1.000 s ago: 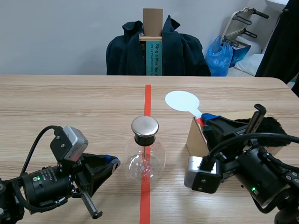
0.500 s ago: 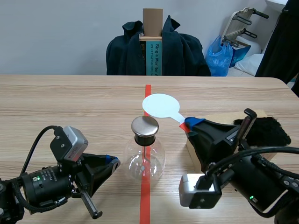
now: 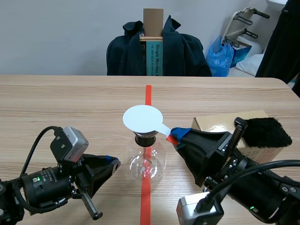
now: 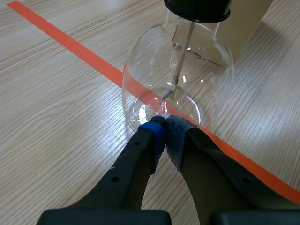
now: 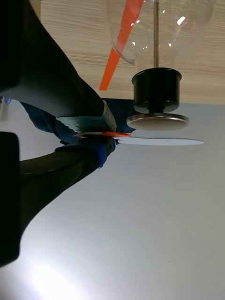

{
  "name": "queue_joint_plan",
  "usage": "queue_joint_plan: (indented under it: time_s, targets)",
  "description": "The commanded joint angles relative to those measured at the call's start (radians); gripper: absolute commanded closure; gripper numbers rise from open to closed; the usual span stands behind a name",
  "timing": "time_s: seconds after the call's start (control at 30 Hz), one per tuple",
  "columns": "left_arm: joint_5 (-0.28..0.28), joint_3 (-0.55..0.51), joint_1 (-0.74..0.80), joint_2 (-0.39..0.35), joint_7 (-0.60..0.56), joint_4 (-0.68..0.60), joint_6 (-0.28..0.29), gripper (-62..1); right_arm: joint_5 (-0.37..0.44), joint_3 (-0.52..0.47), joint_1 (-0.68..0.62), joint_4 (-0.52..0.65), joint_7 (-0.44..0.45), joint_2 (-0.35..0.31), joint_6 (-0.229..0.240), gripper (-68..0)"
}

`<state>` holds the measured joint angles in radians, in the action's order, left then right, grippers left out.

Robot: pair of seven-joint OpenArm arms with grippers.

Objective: Do the electroscope experiment.
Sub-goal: 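Move the plate toward and away from the electroscope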

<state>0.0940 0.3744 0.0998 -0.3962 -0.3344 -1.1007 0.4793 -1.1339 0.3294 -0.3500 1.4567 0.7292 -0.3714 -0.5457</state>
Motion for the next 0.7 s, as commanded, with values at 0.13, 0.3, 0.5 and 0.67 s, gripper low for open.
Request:
queue_joint_plan:
  time_s: [0.13,0.3,0.5,0.67]
  targets:
    - [0.01,-0.002,-0.006,0.002,-0.014,-0.018,0.003,-3.0,0.006,-0.003,0.001,0.015,0.004,-0.002,-0.014,-0.8]
    - [0.01,-0.002,-0.006,0.002,-0.014,-0.018,0.003,-3.0,0.004,-0.003,0.0,0.015,0.003,-0.002,-0.014,-0.8]
    - [0.01,-0.002,-0.006,0.002,-0.014,-0.018,0.003,-3.0,0.004,-0.003,0.0,0.015,-0.023,-0.002,-0.014,-0.8]
    - [0.01,-0.002,-0.006,0.002,-0.014,-0.018,0.003,-3.0,0.004,-0.003,0.0,0.015,-0.089,-0.002,-0.013,-0.8]
